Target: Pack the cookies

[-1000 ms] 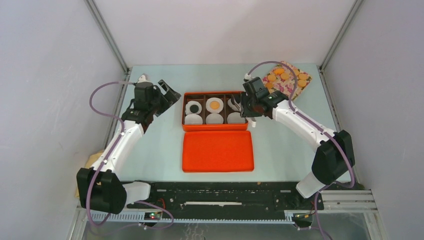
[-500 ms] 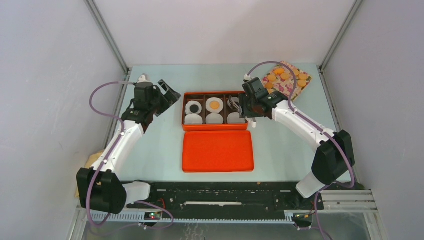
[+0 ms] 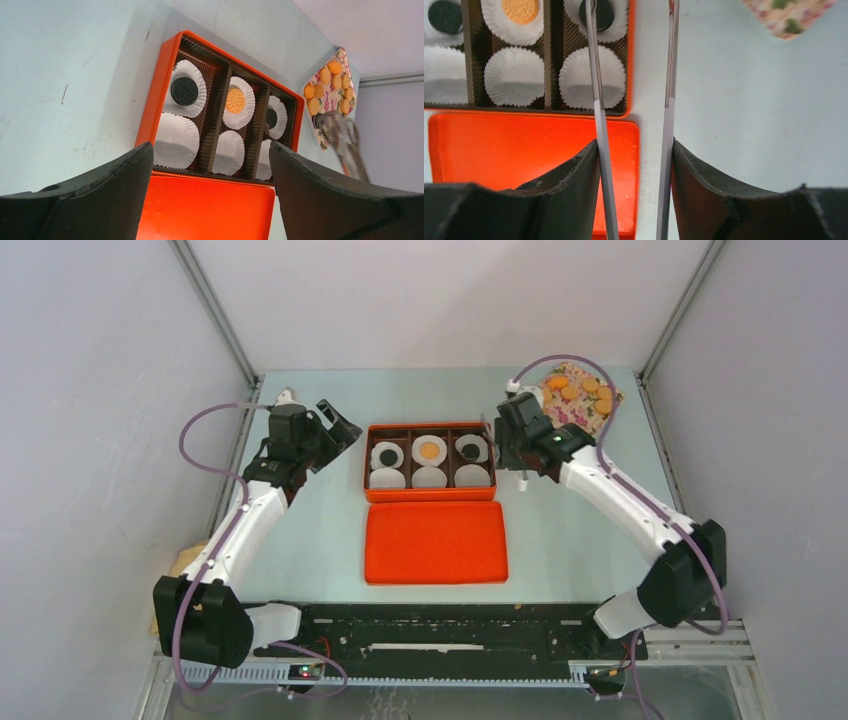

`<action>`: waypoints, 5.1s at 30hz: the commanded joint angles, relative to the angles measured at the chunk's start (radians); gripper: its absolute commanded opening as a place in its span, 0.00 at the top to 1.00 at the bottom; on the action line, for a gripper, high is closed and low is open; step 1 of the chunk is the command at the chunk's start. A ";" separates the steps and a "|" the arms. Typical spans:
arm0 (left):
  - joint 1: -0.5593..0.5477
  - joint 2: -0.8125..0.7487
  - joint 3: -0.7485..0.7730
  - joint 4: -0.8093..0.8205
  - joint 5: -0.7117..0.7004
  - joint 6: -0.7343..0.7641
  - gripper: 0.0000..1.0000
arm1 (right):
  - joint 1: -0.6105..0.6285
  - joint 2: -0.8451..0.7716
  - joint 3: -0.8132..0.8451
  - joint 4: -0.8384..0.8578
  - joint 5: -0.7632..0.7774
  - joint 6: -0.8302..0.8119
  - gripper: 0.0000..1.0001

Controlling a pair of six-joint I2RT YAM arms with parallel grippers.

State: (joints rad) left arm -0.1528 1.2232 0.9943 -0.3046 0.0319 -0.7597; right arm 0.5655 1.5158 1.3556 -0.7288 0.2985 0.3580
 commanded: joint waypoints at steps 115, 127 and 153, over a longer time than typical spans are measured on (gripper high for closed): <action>-0.021 0.026 -0.032 0.058 0.051 0.005 0.10 | -0.384 0.086 -0.019 0.193 -0.121 0.042 0.77; 0.029 0.017 0.017 0.005 -0.006 -0.021 0.10 | -0.145 -0.080 -0.018 0.125 -0.139 0.004 0.77; 0.051 -0.007 -0.059 0.035 0.054 -0.023 0.10 | 0.140 -0.128 -0.173 0.029 -0.053 0.092 0.74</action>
State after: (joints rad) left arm -0.1062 1.2530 0.9592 -0.2996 0.0662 -0.7788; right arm 0.7010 1.4223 1.1694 -0.7319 0.2024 0.4225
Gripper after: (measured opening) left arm 0.906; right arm 0.475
